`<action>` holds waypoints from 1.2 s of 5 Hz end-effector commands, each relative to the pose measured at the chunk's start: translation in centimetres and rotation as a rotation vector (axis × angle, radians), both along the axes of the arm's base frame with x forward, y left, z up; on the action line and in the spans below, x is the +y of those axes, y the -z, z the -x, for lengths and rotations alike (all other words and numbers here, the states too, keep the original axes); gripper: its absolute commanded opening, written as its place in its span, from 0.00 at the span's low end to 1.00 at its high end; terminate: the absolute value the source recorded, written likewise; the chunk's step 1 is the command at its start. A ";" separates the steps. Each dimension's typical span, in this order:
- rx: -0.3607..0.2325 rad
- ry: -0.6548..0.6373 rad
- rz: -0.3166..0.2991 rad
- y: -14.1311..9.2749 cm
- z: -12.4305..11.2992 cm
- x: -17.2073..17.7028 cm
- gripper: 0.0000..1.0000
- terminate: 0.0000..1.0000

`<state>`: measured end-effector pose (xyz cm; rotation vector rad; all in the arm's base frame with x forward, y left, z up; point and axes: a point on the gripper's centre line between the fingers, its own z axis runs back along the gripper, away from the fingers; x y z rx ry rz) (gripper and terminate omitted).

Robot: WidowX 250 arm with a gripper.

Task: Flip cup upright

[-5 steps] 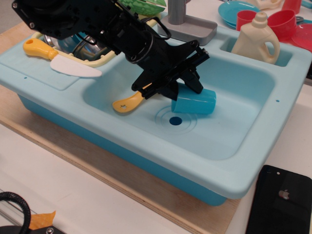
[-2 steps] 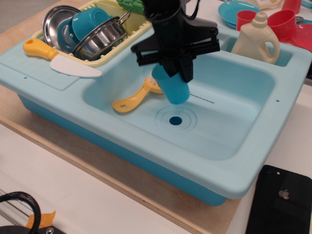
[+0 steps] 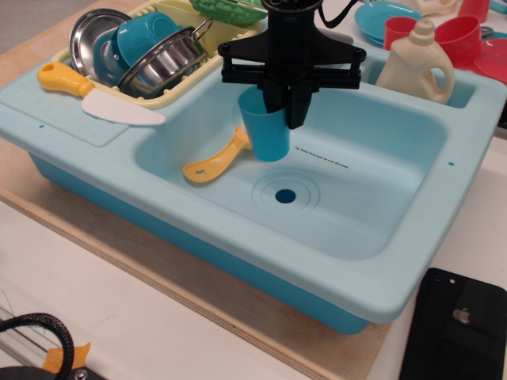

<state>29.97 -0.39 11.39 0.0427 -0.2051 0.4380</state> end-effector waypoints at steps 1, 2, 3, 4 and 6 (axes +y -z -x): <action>-0.033 -0.012 0.006 0.1 0.1 0.5 0.00 0.00; -0.025 -0.007 -0.004 0.6 0.4 0.6 1.00 0.00; -0.002 -0.004 -0.006 0.9 0.6 0.7 1.00 0.00; -0.002 -0.004 -0.006 0.9 0.6 0.7 1.00 0.00; -0.002 -0.004 -0.006 0.9 0.6 0.7 1.00 1.00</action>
